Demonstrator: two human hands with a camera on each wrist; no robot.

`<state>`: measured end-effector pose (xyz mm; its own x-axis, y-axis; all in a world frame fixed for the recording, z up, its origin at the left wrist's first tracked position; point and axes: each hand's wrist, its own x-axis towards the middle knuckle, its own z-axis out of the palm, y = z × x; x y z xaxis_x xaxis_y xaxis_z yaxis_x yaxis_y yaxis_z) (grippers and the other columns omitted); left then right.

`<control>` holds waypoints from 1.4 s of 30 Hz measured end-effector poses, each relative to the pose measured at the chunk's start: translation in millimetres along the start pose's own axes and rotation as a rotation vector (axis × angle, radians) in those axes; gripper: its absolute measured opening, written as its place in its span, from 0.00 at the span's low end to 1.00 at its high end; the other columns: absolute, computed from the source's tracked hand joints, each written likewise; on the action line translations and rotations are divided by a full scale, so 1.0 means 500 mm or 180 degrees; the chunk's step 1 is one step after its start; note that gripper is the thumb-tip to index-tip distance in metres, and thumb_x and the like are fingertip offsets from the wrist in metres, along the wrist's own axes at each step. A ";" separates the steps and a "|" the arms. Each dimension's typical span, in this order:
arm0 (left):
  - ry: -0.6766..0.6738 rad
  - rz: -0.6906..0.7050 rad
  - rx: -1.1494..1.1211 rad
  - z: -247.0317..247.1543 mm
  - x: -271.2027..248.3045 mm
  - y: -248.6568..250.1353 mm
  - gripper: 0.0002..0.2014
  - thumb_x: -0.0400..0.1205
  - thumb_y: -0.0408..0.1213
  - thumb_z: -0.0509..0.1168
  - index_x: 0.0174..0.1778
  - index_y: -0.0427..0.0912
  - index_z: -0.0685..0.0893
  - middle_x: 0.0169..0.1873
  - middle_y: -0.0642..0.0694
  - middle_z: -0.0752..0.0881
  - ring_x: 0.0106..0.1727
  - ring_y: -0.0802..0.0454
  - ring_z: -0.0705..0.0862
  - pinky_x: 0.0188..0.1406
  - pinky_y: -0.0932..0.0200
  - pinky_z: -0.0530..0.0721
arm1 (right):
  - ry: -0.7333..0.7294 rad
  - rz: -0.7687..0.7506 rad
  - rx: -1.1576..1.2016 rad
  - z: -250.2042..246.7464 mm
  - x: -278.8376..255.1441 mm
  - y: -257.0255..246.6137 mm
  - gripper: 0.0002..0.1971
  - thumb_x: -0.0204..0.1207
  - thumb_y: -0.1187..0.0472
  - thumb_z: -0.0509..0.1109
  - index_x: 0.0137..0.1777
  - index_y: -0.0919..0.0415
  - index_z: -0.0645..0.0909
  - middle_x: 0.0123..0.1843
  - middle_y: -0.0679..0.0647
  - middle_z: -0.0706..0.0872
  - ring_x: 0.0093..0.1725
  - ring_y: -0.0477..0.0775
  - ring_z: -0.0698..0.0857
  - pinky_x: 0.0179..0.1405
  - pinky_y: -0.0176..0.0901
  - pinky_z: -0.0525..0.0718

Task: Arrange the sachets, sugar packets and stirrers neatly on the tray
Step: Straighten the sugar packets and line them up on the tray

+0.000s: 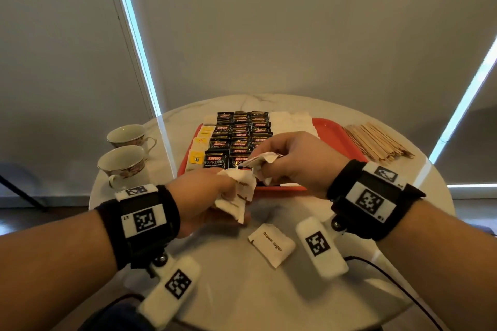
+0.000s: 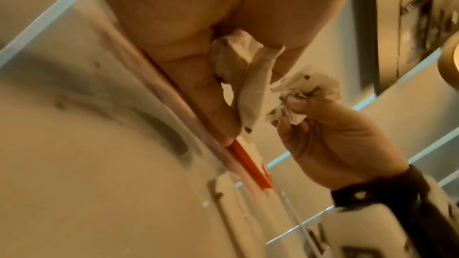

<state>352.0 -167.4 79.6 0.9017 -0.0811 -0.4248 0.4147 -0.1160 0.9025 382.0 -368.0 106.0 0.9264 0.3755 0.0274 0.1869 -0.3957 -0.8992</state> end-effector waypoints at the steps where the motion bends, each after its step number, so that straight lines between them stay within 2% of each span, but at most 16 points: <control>1: -0.0070 -0.0033 -0.0269 0.008 -0.001 0.001 0.16 0.85 0.22 0.62 0.62 0.45 0.82 0.49 0.35 0.94 0.49 0.33 0.95 0.51 0.38 0.93 | 0.0060 -0.0101 -0.0139 0.010 0.003 -0.002 0.10 0.72 0.66 0.82 0.48 0.51 0.93 0.44 0.48 0.94 0.44 0.45 0.90 0.45 0.40 0.91; 3: -0.0091 -0.0042 -0.0740 0.021 0.001 0.003 0.15 0.88 0.26 0.56 0.61 0.47 0.82 0.48 0.34 0.94 0.48 0.31 0.94 0.47 0.40 0.92 | 0.0152 -0.0204 -0.0464 0.029 0.007 -0.007 0.07 0.71 0.60 0.84 0.47 0.48 0.93 0.42 0.44 0.93 0.43 0.42 0.90 0.44 0.40 0.90; 6: -0.0243 -0.0100 -0.1327 0.028 0.007 0.001 0.19 0.90 0.37 0.51 0.68 0.43 0.85 0.57 0.29 0.92 0.56 0.25 0.92 0.60 0.34 0.88 | 0.0169 -0.0124 -0.0890 0.042 0.012 -0.015 0.04 0.72 0.57 0.82 0.46 0.48 0.93 0.39 0.44 0.92 0.40 0.44 0.89 0.41 0.41 0.90; 9: -0.0387 -0.0141 -0.1748 0.031 0.005 0.001 0.23 0.89 0.48 0.55 0.70 0.37 0.84 0.59 0.29 0.90 0.55 0.29 0.92 0.63 0.30 0.87 | -0.0012 -0.0049 -0.1374 0.052 0.013 -0.023 0.04 0.74 0.55 0.80 0.48 0.48 0.93 0.39 0.45 0.92 0.39 0.44 0.89 0.38 0.40 0.87; 10: -0.0389 -0.0129 -0.1725 0.031 0.006 0.001 0.22 0.88 0.50 0.60 0.69 0.37 0.85 0.56 0.31 0.91 0.51 0.33 0.93 0.58 0.33 0.90 | -0.0137 -0.0052 -0.1526 0.055 0.012 -0.025 0.05 0.74 0.53 0.80 0.49 0.49 0.93 0.39 0.45 0.92 0.38 0.44 0.88 0.36 0.39 0.85; 12: -0.0278 -0.0074 -0.1451 0.033 0.003 0.000 0.17 0.84 0.43 0.68 0.66 0.38 0.86 0.49 0.35 0.92 0.40 0.41 0.91 0.40 0.45 0.93 | -0.0384 -0.0061 -0.1672 0.054 0.005 -0.026 0.09 0.73 0.50 0.81 0.51 0.49 0.93 0.39 0.45 0.91 0.39 0.44 0.86 0.38 0.40 0.81; 14: -0.0038 -0.0110 -0.1234 0.026 0.004 -0.006 0.18 0.80 0.32 0.70 0.67 0.39 0.83 0.48 0.35 0.90 0.32 0.46 0.86 0.22 0.57 0.83 | -0.0585 -0.0098 -0.1539 0.044 -0.006 -0.026 0.16 0.70 0.48 0.83 0.57 0.45 0.92 0.43 0.41 0.92 0.43 0.41 0.87 0.44 0.40 0.82; 16: 0.0222 -0.0096 -0.1120 0.015 0.007 -0.013 0.21 0.78 0.24 0.67 0.68 0.40 0.80 0.52 0.31 0.89 0.29 0.46 0.85 0.16 0.62 0.76 | -0.0550 -0.0160 -0.1452 0.029 -0.015 -0.025 0.22 0.68 0.48 0.85 0.63 0.43 0.88 0.48 0.39 0.91 0.47 0.38 0.87 0.50 0.39 0.84; 18: 0.0485 -0.0007 -0.1069 0.004 0.011 -0.017 0.23 0.77 0.22 0.66 0.69 0.39 0.79 0.49 0.31 0.88 0.28 0.46 0.84 0.14 0.63 0.73 | -0.0472 -0.0074 -0.1595 0.018 -0.021 -0.022 0.22 0.67 0.49 0.86 0.61 0.42 0.87 0.50 0.39 0.88 0.47 0.40 0.85 0.48 0.39 0.85; 20: 0.0633 0.0085 -0.1006 -0.007 0.016 -0.015 0.21 0.78 0.23 0.65 0.69 0.37 0.80 0.45 0.32 0.87 0.30 0.45 0.85 0.14 0.62 0.75 | -0.0841 0.0129 -0.1924 0.018 -0.025 -0.018 0.19 0.68 0.50 0.85 0.58 0.42 0.87 0.51 0.40 0.87 0.49 0.41 0.85 0.45 0.37 0.83; 24: 0.0491 0.0149 -0.1062 -0.015 0.016 0.012 0.12 0.83 0.22 0.60 0.59 0.38 0.81 0.47 0.34 0.90 0.40 0.40 0.95 0.23 0.56 0.88 | -0.1615 0.0489 -0.2391 0.046 -0.027 0.000 0.14 0.70 0.50 0.84 0.55 0.45 0.90 0.46 0.39 0.89 0.46 0.41 0.85 0.41 0.37 0.81; 30: 0.0316 0.0449 -0.0845 0.003 0.034 0.026 0.16 0.81 0.19 0.57 0.51 0.42 0.84 0.45 0.40 0.90 0.41 0.43 0.92 0.26 0.55 0.87 | -0.1573 0.0354 -0.2795 0.055 -0.005 0.000 0.05 0.75 0.51 0.80 0.48 0.49 0.91 0.45 0.44 0.91 0.45 0.45 0.86 0.44 0.41 0.85; 34: 0.0290 0.0558 -0.0603 0.023 0.047 0.020 0.15 0.79 0.18 0.58 0.45 0.41 0.84 0.43 0.39 0.89 0.42 0.43 0.89 0.24 0.57 0.85 | -0.1576 0.0286 -0.2809 0.047 0.003 0.003 0.06 0.76 0.54 0.79 0.52 0.49 0.91 0.48 0.45 0.91 0.47 0.45 0.86 0.45 0.40 0.84; 38: 0.0215 0.0604 -0.0586 0.026 0.060 0.024 0.14 0.79 0.18 0.60 0.45 0.41 0.84 0.39 0.42 0.88 0.36 0.46 0.88 0.24 0.58 0.83 | -0.1656 0.0205 -0.2750 0.050 0.005 0.005 0.08 0.76 0.58 0.78 0.54 0.49 0.92 0.48 0.42 0.91 0.46 0.44 0.86 0.44 0.38 0.83; 40: 0.0124 0.0643 -0.0519 0.023 0.066 0.034 0.09 0.81 0.22 0.66 0.44 0.42 0.85 0.38 0.43 0.88 0.36 0.47 0.89 0.26 0.57 0.84 | -0.1385 0.0133 -0.2448 0.034 0.008 -0.001 0.07 0.76 0.61 0.77 0.51 0.50 0.92 0.45 0.43 0.91 0.42 0.42 0.86 0.41 0.37 0.85; 42: -0.0136 0.0701 -0.0498 0.023 0.068 0.045 0.04 0.81 0.36 0.75 0.45 0.42 0.86 0.39 0.41 0.88 0.38 0.45 0.89 0.34 0.53 0.86 | -0.1000 0.0106 -0.1666 0.003 0.014 -0.011 0.07 0.77 0.64 0.76 0.49 0.51 0.92 0.44 0.46 0.92 0.41 0.44 0.89 0.41 0.39 0.90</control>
<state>390.7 -184.0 84.6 0.9677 -0.1295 -0.2165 0.2260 0.0632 0.9721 387.0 -361.8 110.2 0.8087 0.5536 -0.1988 0.3691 -0.7408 -0.5613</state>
